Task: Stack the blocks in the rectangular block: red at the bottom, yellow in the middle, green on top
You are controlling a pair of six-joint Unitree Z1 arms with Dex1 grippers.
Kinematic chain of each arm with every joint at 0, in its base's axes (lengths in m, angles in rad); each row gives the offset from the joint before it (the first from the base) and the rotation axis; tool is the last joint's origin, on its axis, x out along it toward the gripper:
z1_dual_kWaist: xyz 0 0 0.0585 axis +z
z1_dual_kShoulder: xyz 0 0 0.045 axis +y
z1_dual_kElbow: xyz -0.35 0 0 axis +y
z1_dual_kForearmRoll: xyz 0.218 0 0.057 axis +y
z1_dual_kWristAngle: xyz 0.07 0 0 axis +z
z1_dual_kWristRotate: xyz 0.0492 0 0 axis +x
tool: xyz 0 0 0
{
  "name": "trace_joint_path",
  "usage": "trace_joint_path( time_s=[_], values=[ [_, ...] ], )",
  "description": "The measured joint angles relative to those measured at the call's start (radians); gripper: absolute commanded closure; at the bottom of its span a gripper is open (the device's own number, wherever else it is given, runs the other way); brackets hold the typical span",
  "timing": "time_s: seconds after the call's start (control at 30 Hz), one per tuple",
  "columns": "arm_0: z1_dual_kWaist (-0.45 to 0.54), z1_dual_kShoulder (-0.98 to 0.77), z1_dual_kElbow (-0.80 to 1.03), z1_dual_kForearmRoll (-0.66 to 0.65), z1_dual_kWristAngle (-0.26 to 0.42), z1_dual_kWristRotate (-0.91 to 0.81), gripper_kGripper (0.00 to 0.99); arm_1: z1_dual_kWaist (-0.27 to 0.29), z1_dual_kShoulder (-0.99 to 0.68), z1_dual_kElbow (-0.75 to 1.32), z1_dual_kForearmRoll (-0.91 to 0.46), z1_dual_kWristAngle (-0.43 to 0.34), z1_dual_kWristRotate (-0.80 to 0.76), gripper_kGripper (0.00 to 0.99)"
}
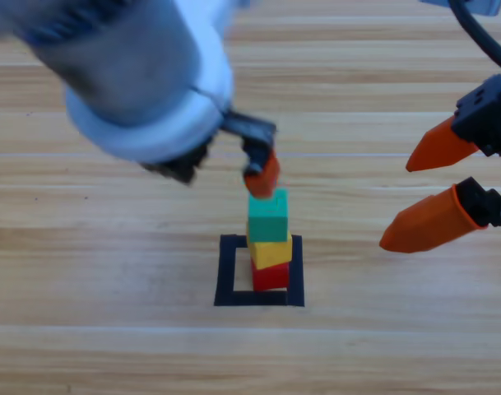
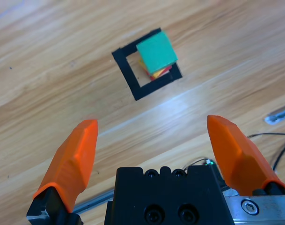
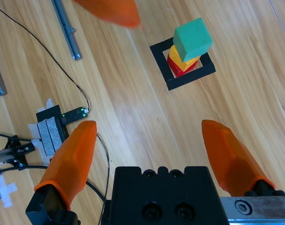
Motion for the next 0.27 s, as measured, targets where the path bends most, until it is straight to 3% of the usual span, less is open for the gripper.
trace_joint_path(
  time_s=[0.27],
  values=[
    [0.000, -0.082, 0.000, 0.000, 0.010, 0.002, 0.000, 0.001, 0.000, -0.001, 0.000, -0.009, 0.000, 0.002]
  ],
)
